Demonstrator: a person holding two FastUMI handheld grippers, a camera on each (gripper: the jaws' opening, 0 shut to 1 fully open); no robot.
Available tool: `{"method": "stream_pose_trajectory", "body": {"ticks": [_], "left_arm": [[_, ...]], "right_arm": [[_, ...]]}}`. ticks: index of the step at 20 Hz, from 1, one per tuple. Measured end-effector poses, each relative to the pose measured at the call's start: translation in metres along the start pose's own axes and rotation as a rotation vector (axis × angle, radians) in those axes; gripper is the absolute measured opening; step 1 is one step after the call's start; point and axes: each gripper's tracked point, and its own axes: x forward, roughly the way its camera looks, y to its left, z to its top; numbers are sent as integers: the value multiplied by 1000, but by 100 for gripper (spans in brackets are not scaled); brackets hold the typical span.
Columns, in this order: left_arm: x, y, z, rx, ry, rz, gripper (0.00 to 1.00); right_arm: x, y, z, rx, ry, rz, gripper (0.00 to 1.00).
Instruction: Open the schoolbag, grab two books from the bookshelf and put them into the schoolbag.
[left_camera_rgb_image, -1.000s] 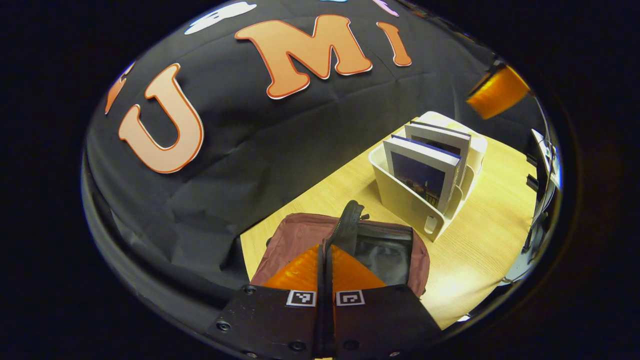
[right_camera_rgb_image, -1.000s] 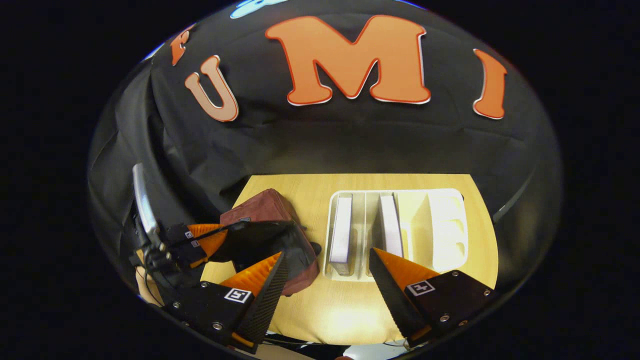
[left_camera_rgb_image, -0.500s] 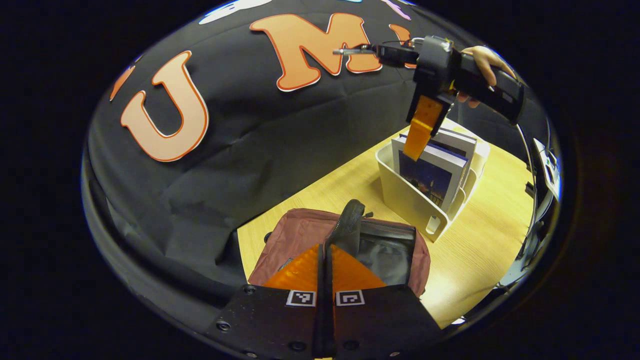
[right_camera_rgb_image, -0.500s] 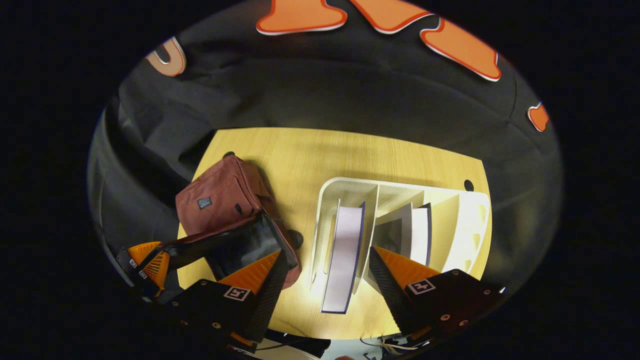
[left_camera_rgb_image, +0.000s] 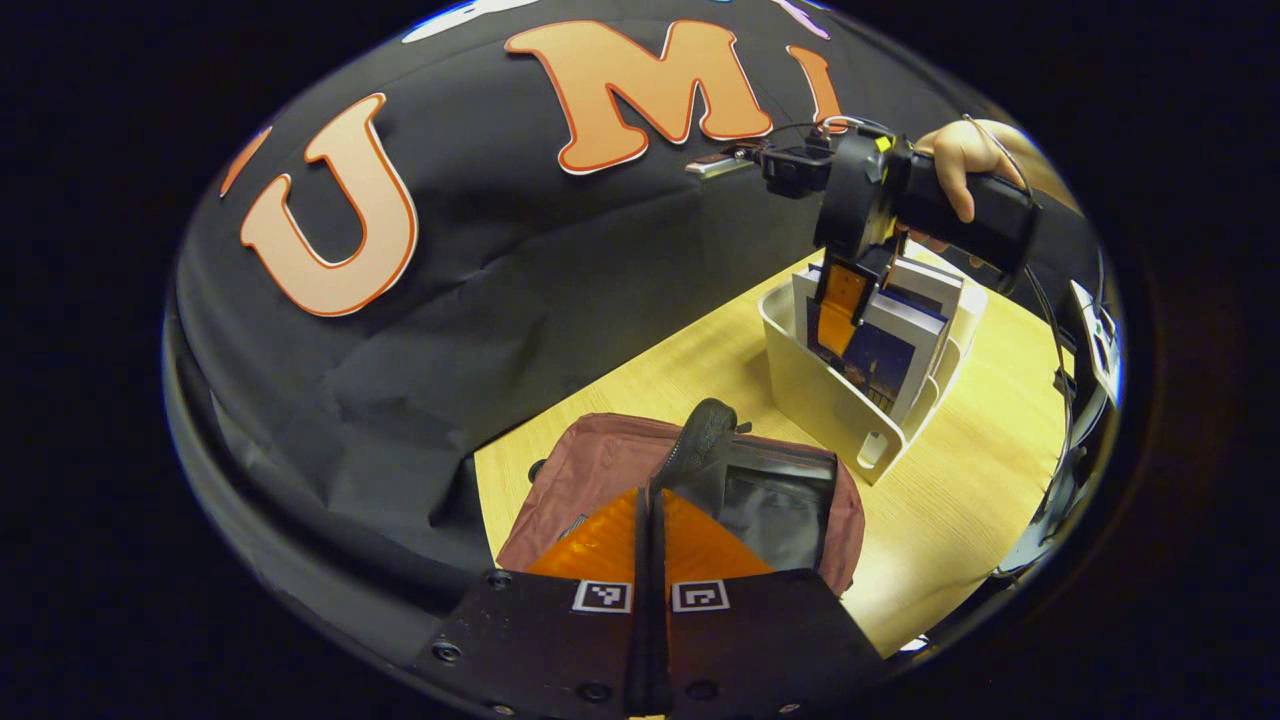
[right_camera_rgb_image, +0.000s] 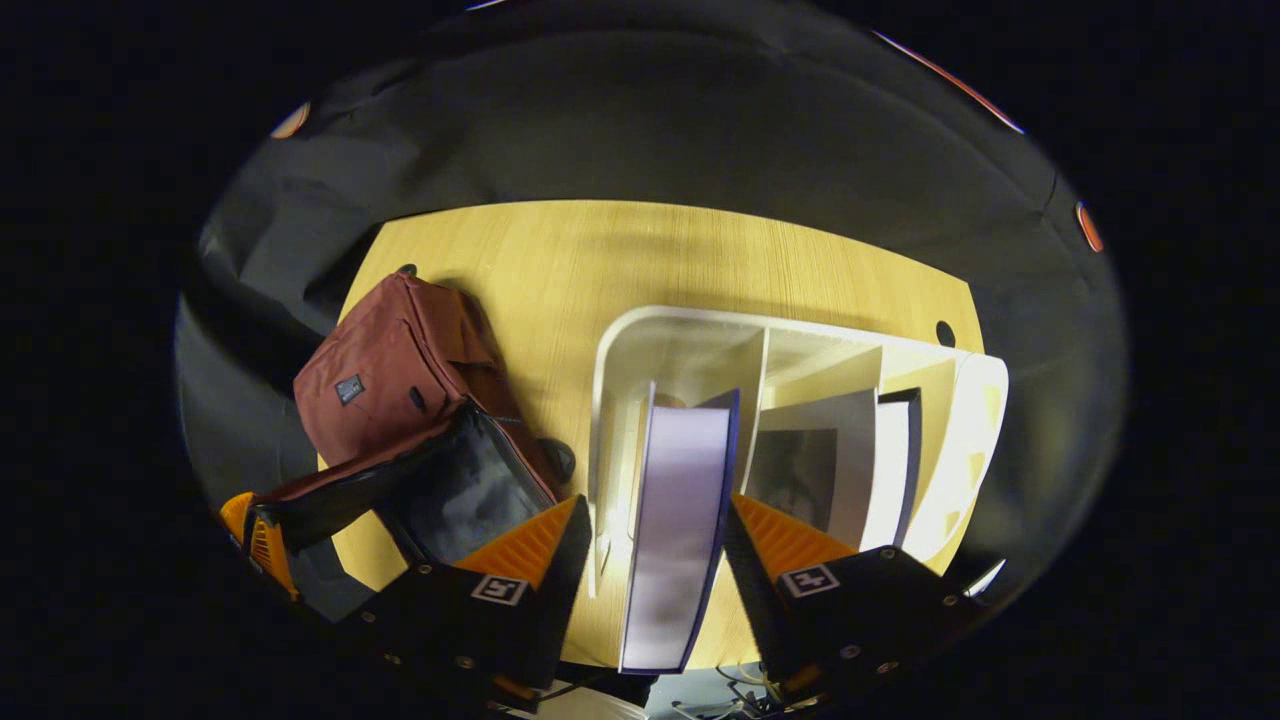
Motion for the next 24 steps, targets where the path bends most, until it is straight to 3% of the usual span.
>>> {"method": "stream_pose_trajectory", "body": {"ticks": [1, 3, 8, 12, 17, 24], "left_arm": [[0, 0, -1, -7, 0, -4, 1], [1, -1, -4, -20, 1, -7, 1], [1, 0, -6, -26, 1, -9, 1], [3, 0, -2, -9, -6, -17, 1], [3, 1, -5, -13, -12, -36, 1], [2, 2, -1, 0, -15, -39, 1]], "right_arm": [[5, -1, -6, 3, 17, -5, 72], [4, -1, -3, 13, 7, -9, 40], [-24, 6, 3, 40, -34, 2, 37], [-77, -1, 15, 21, -141, -30, 36], [-149, -10, 19, 92, -276, -8, 35], [-211, -8, -49, 193, -457, 161, 35]]}}
